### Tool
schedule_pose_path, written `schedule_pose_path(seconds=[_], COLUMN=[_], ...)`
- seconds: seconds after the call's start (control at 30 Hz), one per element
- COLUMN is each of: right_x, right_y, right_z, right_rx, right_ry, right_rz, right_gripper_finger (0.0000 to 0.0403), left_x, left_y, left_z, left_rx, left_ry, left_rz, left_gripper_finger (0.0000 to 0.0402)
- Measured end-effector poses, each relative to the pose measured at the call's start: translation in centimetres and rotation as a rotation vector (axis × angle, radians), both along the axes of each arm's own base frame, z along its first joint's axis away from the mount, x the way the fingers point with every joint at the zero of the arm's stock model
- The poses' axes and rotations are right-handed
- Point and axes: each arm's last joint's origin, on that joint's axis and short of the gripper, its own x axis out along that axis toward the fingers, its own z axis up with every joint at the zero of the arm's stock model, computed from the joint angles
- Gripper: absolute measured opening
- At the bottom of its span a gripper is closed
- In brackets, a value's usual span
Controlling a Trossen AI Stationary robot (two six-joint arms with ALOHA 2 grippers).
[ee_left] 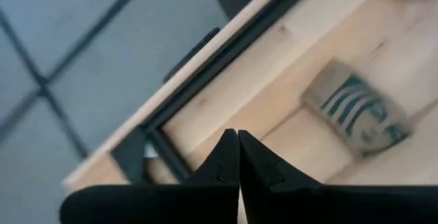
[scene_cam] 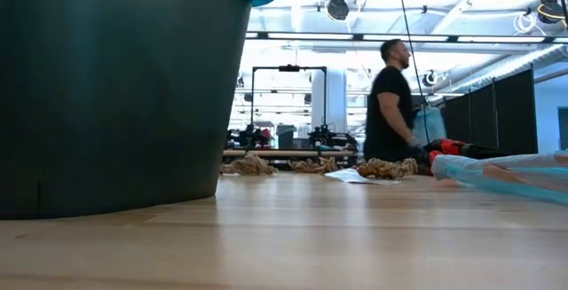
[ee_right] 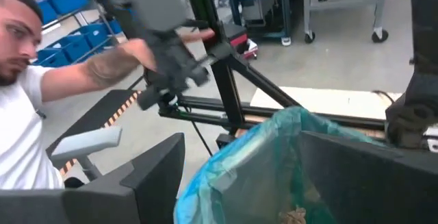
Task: Place trash/remove bag and relplace
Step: Put the cardboard piece into the trash bin
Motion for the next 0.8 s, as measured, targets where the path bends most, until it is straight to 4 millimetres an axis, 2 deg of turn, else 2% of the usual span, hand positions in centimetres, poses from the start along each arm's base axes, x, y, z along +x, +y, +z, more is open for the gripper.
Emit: schedule_pose_path(seconds=[0.1, 0.23, 0.47, 0.67, 0.8], right_x=[-0.6, -1.1, -1.2, -1.2, -1.2], right_y=[-0.1, -0.2, -0.3, -0.4, -0.3], right_z=[0.8, 1.4, 1.5, 1.6, 1.5], right_rx=[-0.001, 0.002, 0.022, 0.033, 0.027], right_ry=[-0.011, -0.024, -0.017, -0.011, -0.010], right_rz=[-0.002, -0.003, -0.014, -0.027, -0.024], right_gripper_finger=[0.0276, 0.0276, 0.0276, 0.0275, 0.0275], left_x=[-1.4, -2.2, -2.2, -1.7, -1.3], left_y=[1.3, 2.7, 5.1, 6.6, 7.1], left_z=[-0.1, -1.2, -4.5, -7.5, -8.8], left_rx=[-0.021, -0.118, -0.218, -0.369, -0.471], left_ry=[-0.174, -0.381, -0.362, -0.408, -0.517], left_rz=[0.056, 0.108, 0.202, 0.154, 0.071], left_gripper_finger=[0.0001, 0.0001, 0.0000, 0.0000, 0.0000])
